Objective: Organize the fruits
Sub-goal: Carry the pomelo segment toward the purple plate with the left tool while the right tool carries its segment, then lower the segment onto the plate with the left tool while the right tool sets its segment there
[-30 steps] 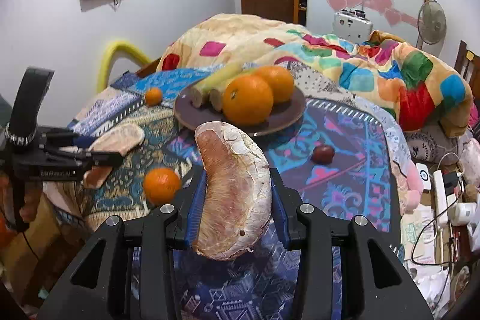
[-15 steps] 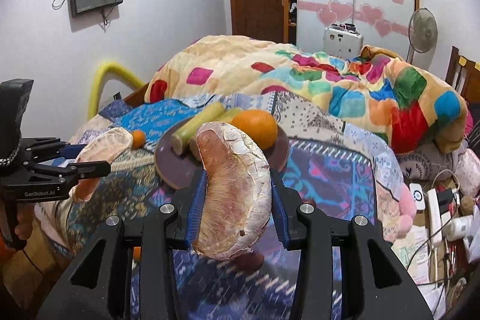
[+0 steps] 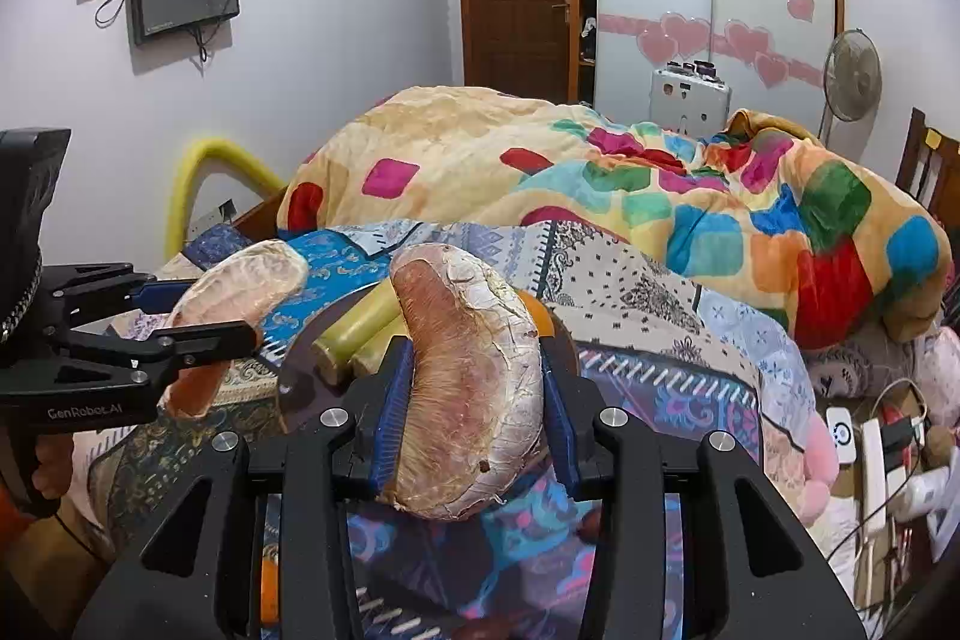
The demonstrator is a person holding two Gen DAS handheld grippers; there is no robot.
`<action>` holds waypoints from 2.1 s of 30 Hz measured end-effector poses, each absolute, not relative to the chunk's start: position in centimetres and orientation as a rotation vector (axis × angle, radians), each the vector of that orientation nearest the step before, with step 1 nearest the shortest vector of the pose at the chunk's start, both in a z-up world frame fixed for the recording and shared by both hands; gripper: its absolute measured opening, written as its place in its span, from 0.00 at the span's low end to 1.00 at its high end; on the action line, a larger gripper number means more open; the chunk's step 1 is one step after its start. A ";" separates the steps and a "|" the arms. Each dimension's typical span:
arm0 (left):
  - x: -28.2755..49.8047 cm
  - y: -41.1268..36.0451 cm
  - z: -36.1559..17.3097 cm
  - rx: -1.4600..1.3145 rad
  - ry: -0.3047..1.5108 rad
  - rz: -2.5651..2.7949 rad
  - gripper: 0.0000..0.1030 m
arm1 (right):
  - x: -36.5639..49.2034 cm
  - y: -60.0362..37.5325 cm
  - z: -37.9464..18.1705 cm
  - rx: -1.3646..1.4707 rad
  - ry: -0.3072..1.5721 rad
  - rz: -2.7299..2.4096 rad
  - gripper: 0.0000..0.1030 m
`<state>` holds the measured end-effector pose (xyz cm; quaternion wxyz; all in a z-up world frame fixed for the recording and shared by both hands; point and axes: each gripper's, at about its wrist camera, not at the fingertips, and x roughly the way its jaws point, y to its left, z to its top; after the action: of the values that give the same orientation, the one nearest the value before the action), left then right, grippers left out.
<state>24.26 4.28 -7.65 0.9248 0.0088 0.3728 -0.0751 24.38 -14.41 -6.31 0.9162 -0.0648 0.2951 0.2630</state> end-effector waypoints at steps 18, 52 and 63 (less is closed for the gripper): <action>30.3 2.1 -9.0 0.041 0.789 -0.190 0.47 | 28.4 -13.0 -7.1 -0.135 0.663 0.562 0.36; 27.8 3.9 -6.8 0.016 0.759 -0.175 0.53 | 27.8 -13.3 -6.3 -0.133 0.687 0.581 0.37; 23.9 9.3 -7.0 -0.006 0.769 -0.071 0.60 | 25.2 -15.0 -6.3 -0.155 0.664 0.552 0.39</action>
<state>23.91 9.34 -6.96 0.9263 -0.0029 0.3751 -0.0345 25.19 -15.03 -6.32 0.9053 -0.0751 0.3216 0.2671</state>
